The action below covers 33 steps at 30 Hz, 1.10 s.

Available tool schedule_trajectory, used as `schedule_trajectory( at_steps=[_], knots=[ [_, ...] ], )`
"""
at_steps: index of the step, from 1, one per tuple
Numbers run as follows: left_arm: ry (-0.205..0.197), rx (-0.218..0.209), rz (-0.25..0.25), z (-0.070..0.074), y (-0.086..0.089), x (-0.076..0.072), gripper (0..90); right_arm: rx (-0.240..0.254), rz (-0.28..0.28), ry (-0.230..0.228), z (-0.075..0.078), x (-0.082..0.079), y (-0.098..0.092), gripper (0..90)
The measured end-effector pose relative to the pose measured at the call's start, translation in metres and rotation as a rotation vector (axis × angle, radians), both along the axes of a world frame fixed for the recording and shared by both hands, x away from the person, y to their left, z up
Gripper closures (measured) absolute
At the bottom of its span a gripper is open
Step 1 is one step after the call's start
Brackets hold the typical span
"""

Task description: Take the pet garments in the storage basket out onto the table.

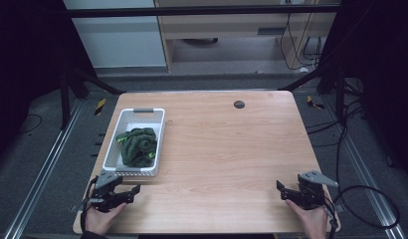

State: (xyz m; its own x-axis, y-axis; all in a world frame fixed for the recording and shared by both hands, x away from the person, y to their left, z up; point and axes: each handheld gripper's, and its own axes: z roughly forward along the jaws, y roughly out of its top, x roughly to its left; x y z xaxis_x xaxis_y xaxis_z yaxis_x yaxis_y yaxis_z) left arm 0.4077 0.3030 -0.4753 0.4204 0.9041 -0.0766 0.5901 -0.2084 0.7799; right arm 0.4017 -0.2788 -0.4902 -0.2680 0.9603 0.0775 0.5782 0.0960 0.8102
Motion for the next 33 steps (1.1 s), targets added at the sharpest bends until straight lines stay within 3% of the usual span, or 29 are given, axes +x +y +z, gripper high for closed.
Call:
schedule_trajectory(
  at_steps=[13,33],
  knots=[
    [-0.037,-0.027,0.021,0.015,0.003,-0.009,23.8,0.018,-0.005,-0.028,0.005,-0.009,-0.004,15.4],
    [-0.092,-0.072,0.042,0.033,0.011,-0.010,22.3,0.004,0.047,-0.061,0.007,-0.012,0.004,13.5]
  ],
)
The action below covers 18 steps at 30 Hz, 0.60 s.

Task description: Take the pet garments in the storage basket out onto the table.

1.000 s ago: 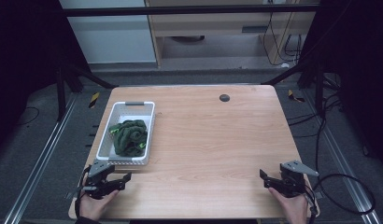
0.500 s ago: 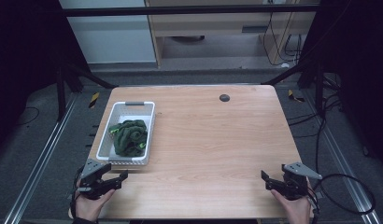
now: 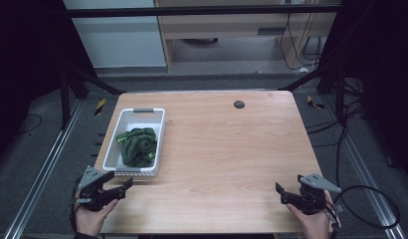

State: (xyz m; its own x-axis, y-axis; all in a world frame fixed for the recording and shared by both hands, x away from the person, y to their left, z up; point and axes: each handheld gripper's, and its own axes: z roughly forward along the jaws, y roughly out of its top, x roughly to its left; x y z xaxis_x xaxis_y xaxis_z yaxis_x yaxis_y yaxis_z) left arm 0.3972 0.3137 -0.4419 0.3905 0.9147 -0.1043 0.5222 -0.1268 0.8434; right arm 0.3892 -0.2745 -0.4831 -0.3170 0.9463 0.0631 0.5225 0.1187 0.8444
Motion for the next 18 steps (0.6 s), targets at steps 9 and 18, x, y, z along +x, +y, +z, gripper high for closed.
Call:
schedule_trajectory(
  at_steps=[9,18],
  knots=[
    [-0.023,-0.006,-0.001,0.012,0.004,0.002,21.9,-0.006,0.007,0.002,-0.001,0.000,0.002,13.3],
    [-0.047,0.000,-0.021,0.024,-0.002,0.008,21.4,-0.005,0.007,0.004,-0.001,0.001,0.002,12.9]
  ],
)
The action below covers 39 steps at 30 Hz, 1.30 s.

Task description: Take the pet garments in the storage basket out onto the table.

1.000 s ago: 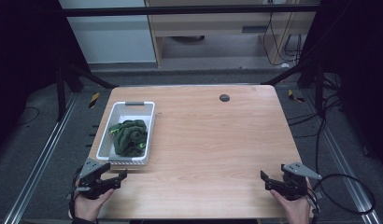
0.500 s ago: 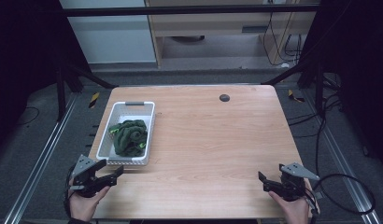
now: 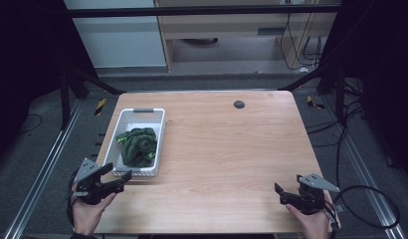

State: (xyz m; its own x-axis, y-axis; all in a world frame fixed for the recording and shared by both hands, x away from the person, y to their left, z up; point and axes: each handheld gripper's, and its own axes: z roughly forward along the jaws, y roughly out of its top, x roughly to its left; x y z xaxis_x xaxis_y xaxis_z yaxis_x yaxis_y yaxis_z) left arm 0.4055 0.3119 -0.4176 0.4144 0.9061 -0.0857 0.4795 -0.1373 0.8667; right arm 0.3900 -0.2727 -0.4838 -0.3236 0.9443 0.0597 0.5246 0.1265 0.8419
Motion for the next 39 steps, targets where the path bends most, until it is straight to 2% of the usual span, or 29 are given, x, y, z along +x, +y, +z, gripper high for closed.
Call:
schedule_trajectory(
  at_steps=[8,9,10,17,27,39],
  knots=[
    [-0.019,0.000,-0.012,0.013,-0.002,0.009,21.0,0.001,0.000,0.006,0.000,0.001,0.001,12.3],
    [-0.021,0.003,-0.014,0.015,-0.002,0.010,20.9,-0.012,0.002,0.002,0.000,0.002,0.000,12.3],
    [-0.025,-0.001,-0.014,0.016,-0.003,0.011,20.9,-0.001,-0.002,0.008,0.000,0.001,0.001,12.3],
    [-0.035,-0.002,-0.013,0.023,-0.002,0.017,20.6,-0.006,-0.009,-0.003,0.001,0.002,-0.002,12.3],
    [-0.024,0.006,-0.013,0.029,-0.001,0.027,19.2,-0.007,-0.012,-0.004,0.002,0.003,-0.002,12.3],
    [-0.001,0.024,-0.025,0.035,-0.010,0.048,18.7,-0.004,-0.009,0.004,0.001,0.004,-0.001,12.3]
  ],
)
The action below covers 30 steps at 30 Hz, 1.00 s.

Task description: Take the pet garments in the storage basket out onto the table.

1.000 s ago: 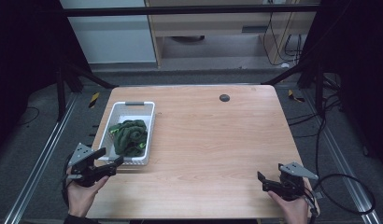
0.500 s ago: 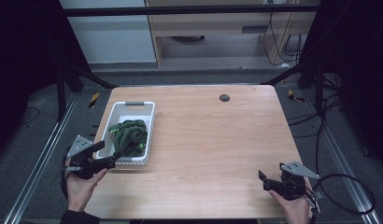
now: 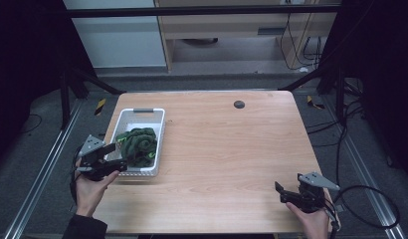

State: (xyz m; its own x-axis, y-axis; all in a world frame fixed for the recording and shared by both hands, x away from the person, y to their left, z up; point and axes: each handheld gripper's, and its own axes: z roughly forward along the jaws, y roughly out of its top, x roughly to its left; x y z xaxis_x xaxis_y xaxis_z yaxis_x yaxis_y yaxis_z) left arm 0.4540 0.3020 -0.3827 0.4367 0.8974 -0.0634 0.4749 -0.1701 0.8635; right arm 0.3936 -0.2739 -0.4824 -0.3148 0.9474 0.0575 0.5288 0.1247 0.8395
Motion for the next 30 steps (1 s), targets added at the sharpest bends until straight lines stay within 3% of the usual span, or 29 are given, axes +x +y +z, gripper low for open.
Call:
schedule_trajectory(
  at_steps=[7,21,30],
  knots=[
    [0.022,0.017,0.007,0.002,-0.001,0.012,18.3,-0.002,0.002,-0.001,0.000,0.000,0.000,12.3],
    [0.095,0.096,0.001,0.008,-0.004,0.037,16.5,0.003,0.006,0.008,0.000,0.001,-0.001,12.3],
    [0.145,0.133,-0.008,0.004,-0.011,0.056,15.7,0.006,0.012,0.017,-0.001,0.001,0.000,12.3]
  ],
)
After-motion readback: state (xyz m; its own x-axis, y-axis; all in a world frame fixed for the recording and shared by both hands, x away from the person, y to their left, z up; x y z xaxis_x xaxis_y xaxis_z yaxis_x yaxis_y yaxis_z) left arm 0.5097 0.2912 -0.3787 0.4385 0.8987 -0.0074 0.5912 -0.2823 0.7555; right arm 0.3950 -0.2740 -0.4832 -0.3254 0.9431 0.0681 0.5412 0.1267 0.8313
